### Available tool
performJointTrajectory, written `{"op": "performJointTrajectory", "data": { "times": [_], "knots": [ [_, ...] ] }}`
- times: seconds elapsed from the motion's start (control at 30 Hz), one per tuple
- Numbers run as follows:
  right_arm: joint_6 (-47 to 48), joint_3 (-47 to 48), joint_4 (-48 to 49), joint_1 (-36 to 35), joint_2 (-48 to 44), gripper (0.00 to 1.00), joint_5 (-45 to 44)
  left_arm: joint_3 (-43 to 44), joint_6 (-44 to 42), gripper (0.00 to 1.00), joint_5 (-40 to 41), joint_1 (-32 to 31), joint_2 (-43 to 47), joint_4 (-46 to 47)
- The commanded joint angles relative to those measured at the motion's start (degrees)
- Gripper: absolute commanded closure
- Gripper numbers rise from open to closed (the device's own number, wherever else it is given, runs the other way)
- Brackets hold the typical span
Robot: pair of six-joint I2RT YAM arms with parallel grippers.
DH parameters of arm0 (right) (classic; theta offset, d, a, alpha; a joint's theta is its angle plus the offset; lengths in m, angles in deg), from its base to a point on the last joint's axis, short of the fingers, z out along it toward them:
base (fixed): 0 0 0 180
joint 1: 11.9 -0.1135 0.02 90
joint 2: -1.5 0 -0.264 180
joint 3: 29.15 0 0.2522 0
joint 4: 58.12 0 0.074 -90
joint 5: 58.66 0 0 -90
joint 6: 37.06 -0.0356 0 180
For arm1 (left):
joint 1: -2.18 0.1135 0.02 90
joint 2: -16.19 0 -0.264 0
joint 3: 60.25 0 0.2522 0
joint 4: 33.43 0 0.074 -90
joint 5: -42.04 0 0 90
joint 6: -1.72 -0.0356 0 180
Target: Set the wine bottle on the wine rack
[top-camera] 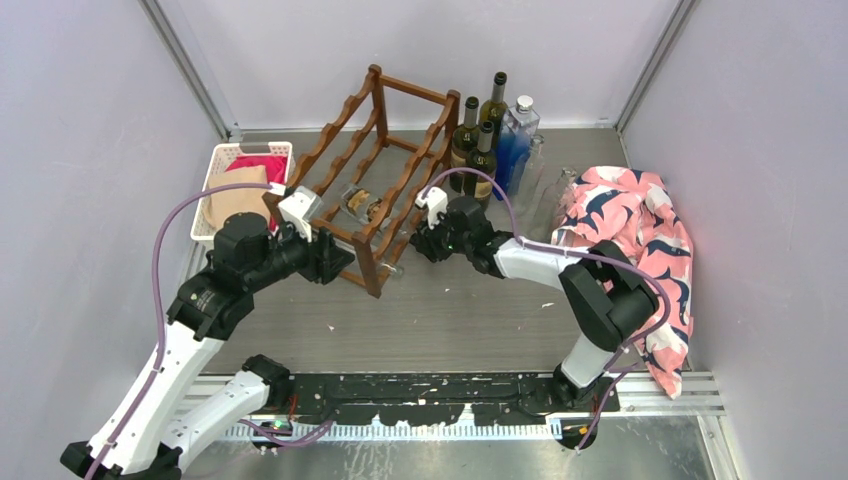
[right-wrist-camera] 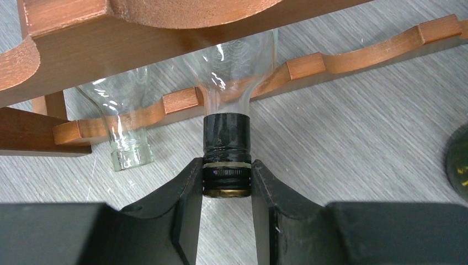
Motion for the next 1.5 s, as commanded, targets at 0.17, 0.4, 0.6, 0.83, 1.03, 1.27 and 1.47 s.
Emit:
{"op": "performJointTrajectory", "data": {
  "times": [0.17,0.4,0.6,0.83,1.03,1.27,1.47],
  "knots": [
    [-0.7,-0.5,-8.5,-0.2,11.1,0.92,-2.2,-0.4,-0.9,0.48,0.0,0.3,-0.4,3.3],
    [1.3,-6.5,0.4,-0.2,6.4,0.92,1.5,-0.5,-1.5,0.48,0.4,0.3,-0.6,3.4],
    [4.8,-11.7,8.0,-0.1,1.0,0.92,2.7,-0.4,-1.7,0.48,0.4,0.3,-0.6,3.3],
    [6.7,-13.0,9.8,-0.2,-2.1,0.92,-0.7,-0.4,-1.8,0.48,0.4,0.3,-0.2,2.9],
    [8.1,-10.3,6.5,-0.1,0.5,0.92,-5.7,-0.6,-1.8,0.48,0.4,0.3,-0.1,2.9],
    [9.7,-8.5,5.4,0.1,3.9,0.91,-6.4,-0.5,-2.1,0.48,0.5,0.3,0.0,2.8],
    [11.9,-11.3,10.1,0.1,4.1,0.91,-6.3,-0.9,-2.2,0.48,0.3,0.3,-0.2,2.9]
  ]
}}
